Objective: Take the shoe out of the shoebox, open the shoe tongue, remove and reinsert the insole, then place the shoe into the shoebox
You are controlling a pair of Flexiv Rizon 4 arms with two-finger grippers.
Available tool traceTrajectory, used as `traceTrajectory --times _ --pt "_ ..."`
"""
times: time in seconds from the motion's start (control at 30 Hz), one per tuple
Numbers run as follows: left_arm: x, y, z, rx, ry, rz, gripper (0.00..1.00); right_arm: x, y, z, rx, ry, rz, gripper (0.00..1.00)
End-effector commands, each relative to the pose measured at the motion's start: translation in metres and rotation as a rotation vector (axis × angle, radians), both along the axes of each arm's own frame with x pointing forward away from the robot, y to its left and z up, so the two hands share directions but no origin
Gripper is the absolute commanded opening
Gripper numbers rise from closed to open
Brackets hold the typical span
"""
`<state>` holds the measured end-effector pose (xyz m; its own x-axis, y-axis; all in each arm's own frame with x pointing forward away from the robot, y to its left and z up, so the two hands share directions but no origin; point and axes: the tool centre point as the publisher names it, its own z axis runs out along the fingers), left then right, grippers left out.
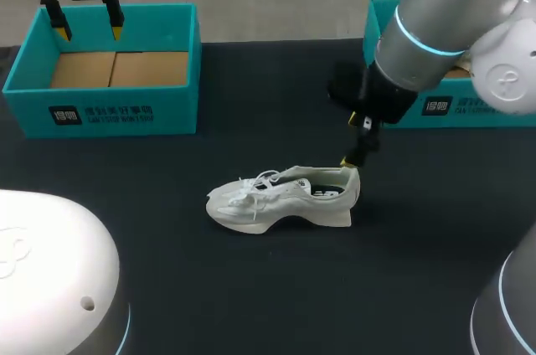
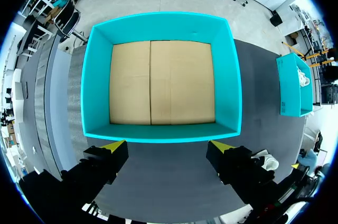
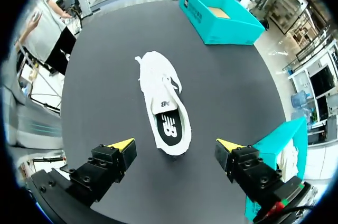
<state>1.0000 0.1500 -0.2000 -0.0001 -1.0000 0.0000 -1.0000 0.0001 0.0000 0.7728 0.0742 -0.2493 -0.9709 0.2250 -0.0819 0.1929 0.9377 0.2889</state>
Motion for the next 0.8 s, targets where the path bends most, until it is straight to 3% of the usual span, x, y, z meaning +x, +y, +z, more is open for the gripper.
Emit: traceTrajectory --times 0.03,0.13,0.8 --pt "0.0 0.0 0.0 0.0 0.0 0.0 1.0 0.0013 -0.0134 -0.0025 0.26 -0.053 0.216 1.0" --pt "0.0 0.0 0.0 0.0 0.0 0.0 1.0 0.0024 -0.0179 -0.0065 0.178 -0.042 0.196 1.0" --pt "0.0 0.0 0.0 0.0 0.0 0.0 1.0 0.0024 -0.0179 -0.0065 0.178 -0.042 0.196 1.0"
